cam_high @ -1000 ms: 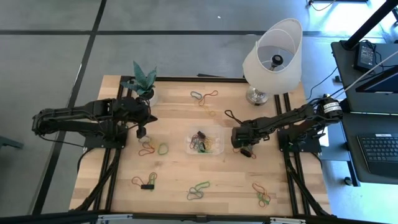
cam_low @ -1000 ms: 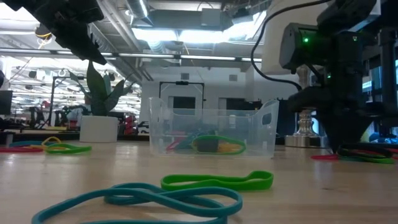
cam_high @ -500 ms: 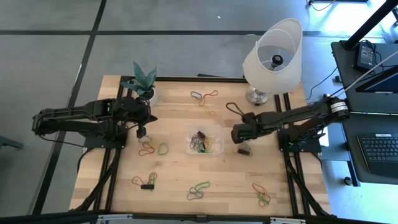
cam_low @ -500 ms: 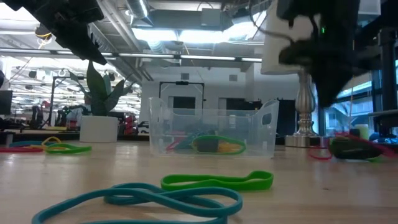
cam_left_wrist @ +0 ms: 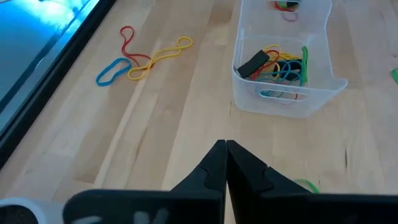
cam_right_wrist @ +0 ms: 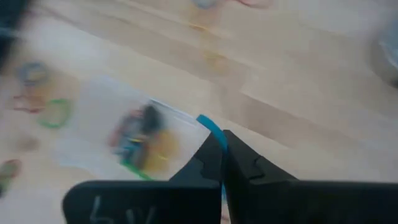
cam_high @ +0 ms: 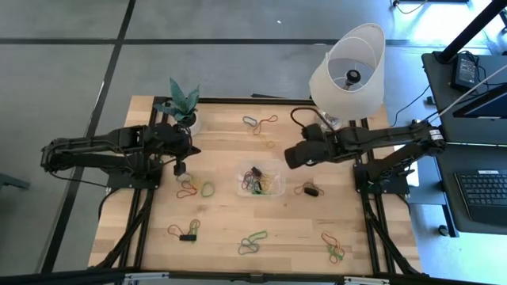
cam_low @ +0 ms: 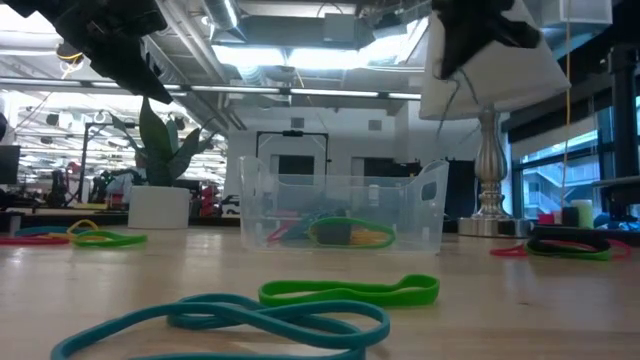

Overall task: Pick and place rubber bands into bin
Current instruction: Put the blue rubber band into the transparent bin

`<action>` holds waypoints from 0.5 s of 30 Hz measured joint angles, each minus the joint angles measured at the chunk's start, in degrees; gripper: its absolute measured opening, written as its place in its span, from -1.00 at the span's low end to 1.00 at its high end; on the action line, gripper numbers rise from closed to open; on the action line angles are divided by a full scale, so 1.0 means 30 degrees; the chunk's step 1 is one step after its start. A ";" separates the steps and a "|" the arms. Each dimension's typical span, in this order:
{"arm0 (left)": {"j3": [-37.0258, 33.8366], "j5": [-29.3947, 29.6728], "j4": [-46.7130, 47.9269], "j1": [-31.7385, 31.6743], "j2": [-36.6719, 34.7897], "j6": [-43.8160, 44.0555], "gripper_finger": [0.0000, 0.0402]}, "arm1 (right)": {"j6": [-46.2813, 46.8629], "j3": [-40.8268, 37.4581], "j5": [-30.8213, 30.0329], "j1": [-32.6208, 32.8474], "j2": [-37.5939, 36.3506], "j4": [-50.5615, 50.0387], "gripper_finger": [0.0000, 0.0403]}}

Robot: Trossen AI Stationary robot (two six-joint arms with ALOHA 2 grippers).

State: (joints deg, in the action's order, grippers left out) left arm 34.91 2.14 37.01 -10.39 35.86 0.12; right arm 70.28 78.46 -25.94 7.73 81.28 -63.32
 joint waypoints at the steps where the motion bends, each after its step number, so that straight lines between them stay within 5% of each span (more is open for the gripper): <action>1: 0.0000 0.0000 -0.0006 0.0000 0.0003 0.0000 -0.99 | -0.0555 0.0000 -0.0007 -0.0001 0.0000 0.0748 -1.00; 8: -0.0006 -0.0002 -0.0008 0.0000 0.0002 0.0044 -0.99 | -0.3557 0.0015 -0.0032 0.0007 0.1117 0.5669 -1.00; 15: -0.0006 -0.0003 -0.0021 0.0000 0.0005 0.0044 -0.99 | -0.3672 0.0000 0.1487 -0.0001 0.3461 0.6047 -1.00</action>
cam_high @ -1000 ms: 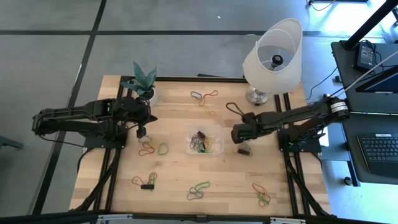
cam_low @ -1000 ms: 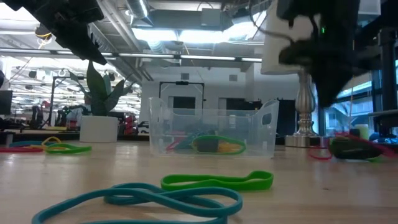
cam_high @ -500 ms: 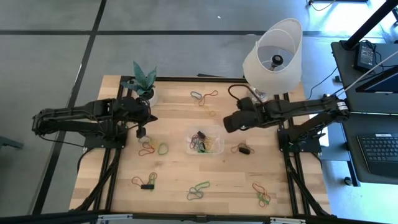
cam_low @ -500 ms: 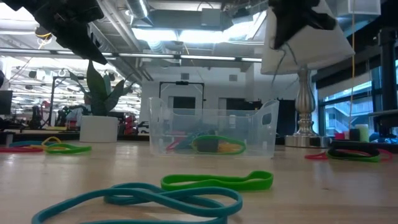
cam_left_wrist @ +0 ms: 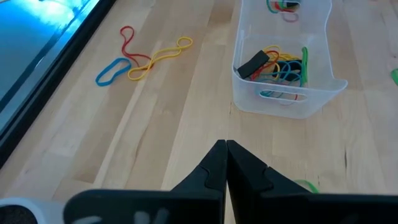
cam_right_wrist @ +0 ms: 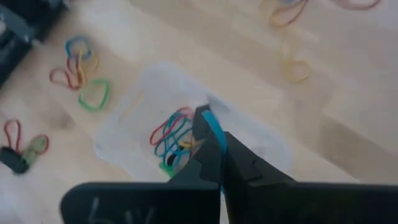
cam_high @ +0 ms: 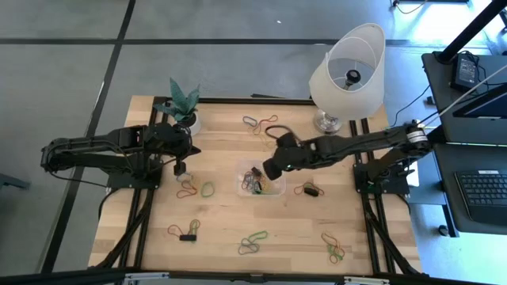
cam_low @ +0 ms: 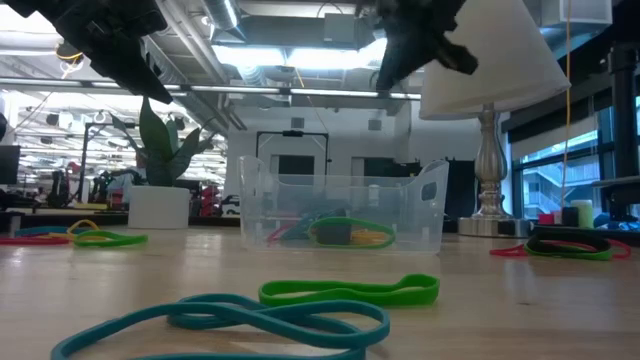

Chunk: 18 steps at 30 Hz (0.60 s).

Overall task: Pick and place rubber bands into bin
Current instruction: Put the blue rubber band into the transparent bin

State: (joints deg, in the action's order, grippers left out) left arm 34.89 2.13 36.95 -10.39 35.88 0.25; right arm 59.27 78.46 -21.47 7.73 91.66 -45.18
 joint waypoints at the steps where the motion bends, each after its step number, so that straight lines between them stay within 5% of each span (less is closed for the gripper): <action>1: 0.0000 0.0000 -0.0001 0.0000 0.0000 0.0000 -0.99 | -0.0038 0.0000 0.0329 0.0000 0.0351 0.0319 -1.00; 11: 0.0000 -0.0007 -0.0058 0.0000 0.0000 -0.0142 -0.99 | -0.2452 0.0000 0.4034 0.0004 0.3646 0.1149 -1.00; 18: 0.0000 -0.0007 -0.0094 0.0000 0.0000 -0.0146 -0.99 | -0.4441 0.0000 0.4728 -0.0062 0.4062 0.0872 -1.00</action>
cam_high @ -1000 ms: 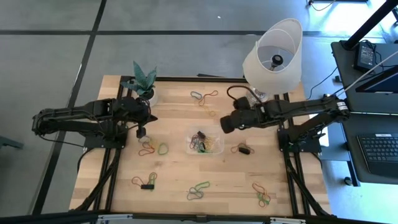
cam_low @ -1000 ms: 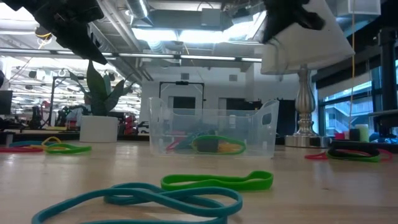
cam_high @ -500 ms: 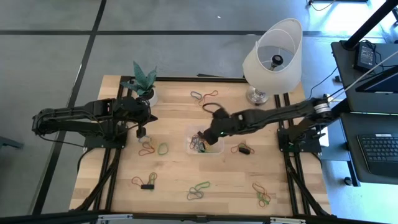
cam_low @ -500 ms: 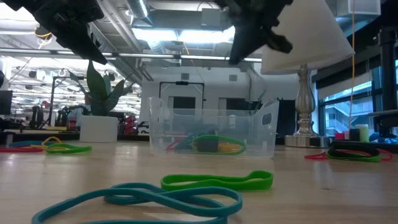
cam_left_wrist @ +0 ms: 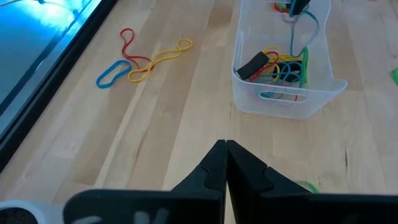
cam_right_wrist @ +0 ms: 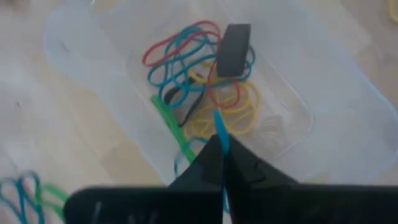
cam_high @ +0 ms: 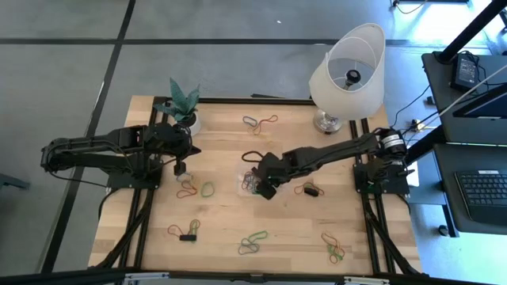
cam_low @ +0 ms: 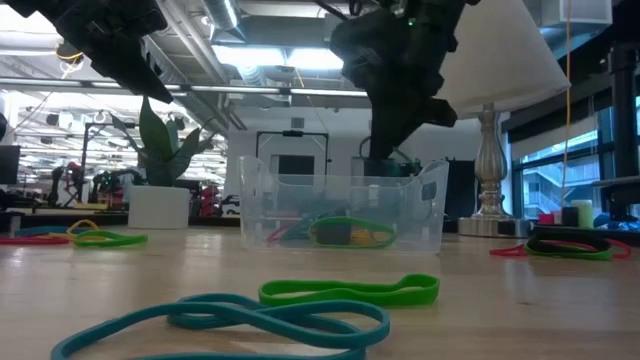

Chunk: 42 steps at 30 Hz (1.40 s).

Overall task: Pick and place rubber bands into bin
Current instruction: Put the blue rubber band into the transparent bin

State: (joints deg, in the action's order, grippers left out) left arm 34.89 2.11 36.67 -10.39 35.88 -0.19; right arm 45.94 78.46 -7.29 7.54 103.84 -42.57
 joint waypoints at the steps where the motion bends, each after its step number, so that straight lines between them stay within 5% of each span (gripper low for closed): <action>1: 0.0000 0.0000 -0.0019 0.0000 0.0000 -0.0022 -0.99 | -0.0617 0.0000 0.0000 -0.0033 -0.0004 -0.0015 -1.00; 8: -0.0007 -0.0007 -0.0913 0.0000 0.0050 -0.0322 -0.99 | -0.5974 0.1925 0.0558 -0.0142 0.0568 -0.1865 -1.00; 19: -0.0007 -0.0057 -0.1274 0.0002 0.0748 -0.0401 -0.98 | -1.0762 0.7460 0.2239 -0.0944 0.4898 -0.7075 -1.00; 30: -0.0007 -0.0058 -0.1227 0.0022 0.0815 -0.0350 -0.98 | -1.1935 0.7766 0.2339 -0.0944 0.7296 -0.8745 -0.97; 42: -0.0007 -0.0058 -0.1160 0.0022 0.0809 -0.0357 -0.98 | -1.1342 0.8162 0.2336 -0.0944 0.7041 -0.9115 -0.64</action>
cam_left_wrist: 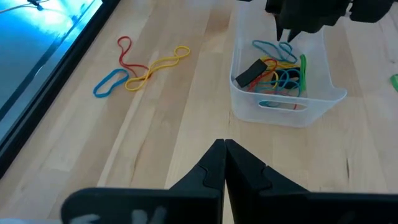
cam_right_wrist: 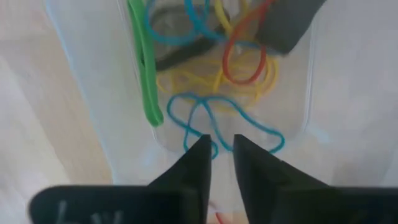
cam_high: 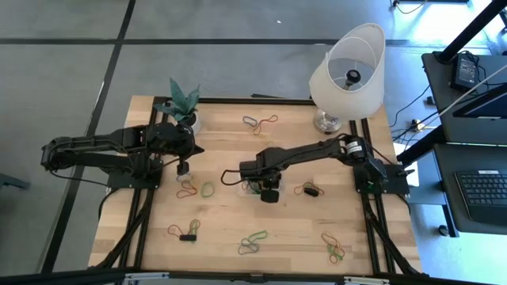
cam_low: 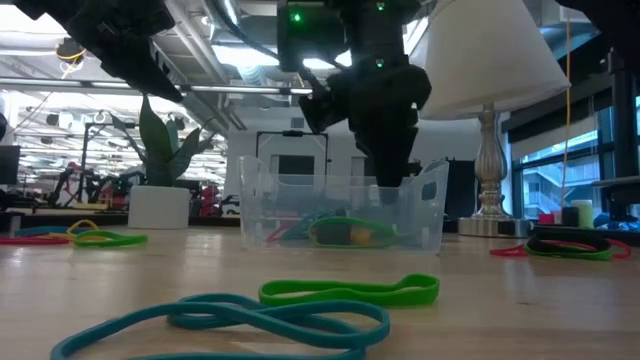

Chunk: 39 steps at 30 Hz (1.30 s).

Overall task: Pick and place rubber bands into bin
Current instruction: Put the blue rubber band into the transparent bin, then put the red rubber band into the transparent bin

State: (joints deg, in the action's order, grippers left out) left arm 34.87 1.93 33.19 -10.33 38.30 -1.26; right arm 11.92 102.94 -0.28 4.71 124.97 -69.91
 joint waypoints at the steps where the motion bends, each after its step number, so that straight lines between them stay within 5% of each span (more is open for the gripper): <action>1: 0.0000 0.0000 0.0000 0.0000 0.0005 0.0000 -0.98 | 0.0027 0.0116 0.0001 0.0000 0.0000 -0.0028 -0.60; 10: 0.0000 0.0000 0.0000 0.0000 0.0000 0.0000 -0.98 | 0.2122 0.1928 -0.0371 0.0015 -0.0026 -0.3074 -0.36; 19: 0.0000 -0.0139 0.0036 0.0071 0.0007 0.0033 -0.98 | 0.4727 0.0644 -0.3803 0.1049 -0.4109 -0.0801 -0.76; 23: 0.0000 -0.0211 0.0137 0.0837 0.0086 0.0341 -0.98 | 0.5946 -0.2382 -0.5531 0.1629 -0.7558 0.1212 -0.96; 29: 0.0831 0.1640 0.0722 0.3760 0.1342 0.2916 -0.98 | 0.7953 -0.9528 -0.6012 0.3011 -1.3527 0.6145 -0.91; 39: 0.5376 0.4949 0.5080 0.8666 0.7404 0.7466 -0.98 | 0.9857 -2.0251 -0.6900 0.6468 -2.2391 1.5176 -0.96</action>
State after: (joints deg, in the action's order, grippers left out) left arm 51.00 16.78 48.43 15.67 60.52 21.14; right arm 41.49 42.19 -20.98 24.12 57.79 -24.38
